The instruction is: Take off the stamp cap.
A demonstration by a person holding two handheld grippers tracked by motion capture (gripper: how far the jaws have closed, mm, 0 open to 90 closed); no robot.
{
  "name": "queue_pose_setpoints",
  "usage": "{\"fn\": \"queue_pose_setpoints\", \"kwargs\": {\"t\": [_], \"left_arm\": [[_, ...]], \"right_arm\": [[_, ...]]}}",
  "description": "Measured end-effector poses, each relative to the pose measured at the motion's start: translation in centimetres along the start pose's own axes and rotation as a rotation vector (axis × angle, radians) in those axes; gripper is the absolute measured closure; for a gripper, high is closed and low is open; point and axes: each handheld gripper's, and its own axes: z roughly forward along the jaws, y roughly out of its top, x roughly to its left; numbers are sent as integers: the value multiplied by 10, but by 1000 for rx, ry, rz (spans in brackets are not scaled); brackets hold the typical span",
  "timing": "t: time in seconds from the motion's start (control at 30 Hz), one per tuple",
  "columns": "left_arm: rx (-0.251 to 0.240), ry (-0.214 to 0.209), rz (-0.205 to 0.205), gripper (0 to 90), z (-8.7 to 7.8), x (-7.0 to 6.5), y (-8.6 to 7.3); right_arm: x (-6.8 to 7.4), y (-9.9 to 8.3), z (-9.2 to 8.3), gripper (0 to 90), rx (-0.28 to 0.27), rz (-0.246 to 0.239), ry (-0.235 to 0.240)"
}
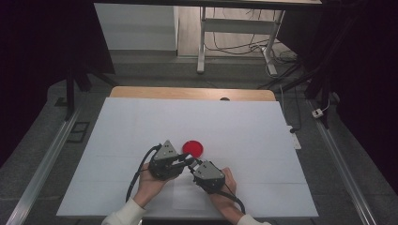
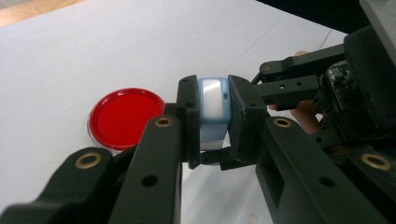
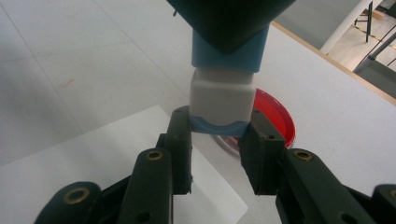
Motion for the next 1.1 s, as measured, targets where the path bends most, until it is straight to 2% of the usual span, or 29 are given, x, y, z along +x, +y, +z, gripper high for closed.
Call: {"fn": "queue_pose_setpoints", "kwargs": {"t": [0.23, 0.47, 0.7, 0.97, 1.1], "left_arm": [[-7, -1, -7, 758, -1, 0, 0], [-10, -3, -16, 758, -1, 1, 0], [-19, -9, -27, 757, -2, 1, 0], [-31, -13, -41, 758, -3, 2, -1], [-28, -12, -38, 757, -2, 1, -1]], "right_arm": [[0, 0, 0, 657, -1, -16, -5], [1, -1, 0, 657, -12, 11, -4], [-1, 1, -2, 658, -15, -21, -5], [-2, 0, -2, 658, -26, 15, -3], [-1, 0, -3, 658, -25, 17, -8]]}}
